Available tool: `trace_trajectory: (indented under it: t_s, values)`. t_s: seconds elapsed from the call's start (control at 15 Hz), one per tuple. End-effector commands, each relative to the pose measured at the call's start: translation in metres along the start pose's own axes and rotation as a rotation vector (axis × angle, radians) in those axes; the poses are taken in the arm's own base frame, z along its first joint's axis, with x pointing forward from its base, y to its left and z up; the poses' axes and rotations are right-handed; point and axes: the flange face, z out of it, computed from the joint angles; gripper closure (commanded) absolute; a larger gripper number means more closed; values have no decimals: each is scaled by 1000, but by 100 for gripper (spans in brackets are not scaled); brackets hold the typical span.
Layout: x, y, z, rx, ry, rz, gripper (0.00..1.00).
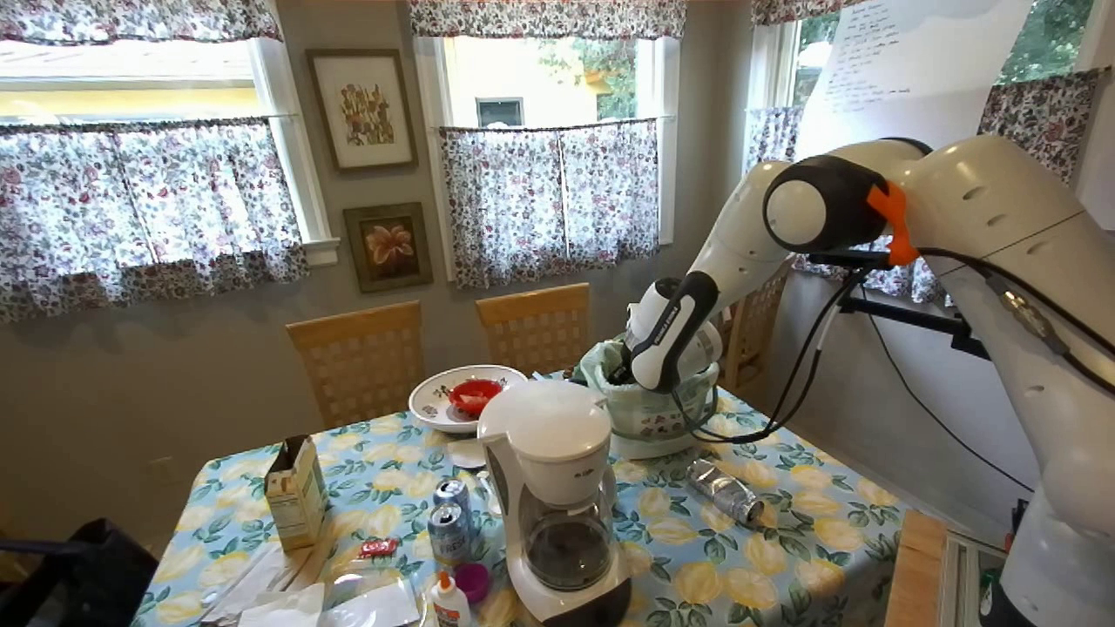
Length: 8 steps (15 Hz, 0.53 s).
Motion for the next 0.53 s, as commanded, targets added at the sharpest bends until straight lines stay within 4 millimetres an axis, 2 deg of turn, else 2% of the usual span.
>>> trace_trajectory:
  t_s: [0.0,0.2,0.27,0.33,0.47]
  values:
    - [3,5,-2,-18,25,-7,59]
    - [6,10,-9,-23,26,0,65]
    - [7,11,-10,-25,26,2,16]
    - [7,13,-11,-30,28,3,15]
    - [5,13,-13,-27,21,0,3]
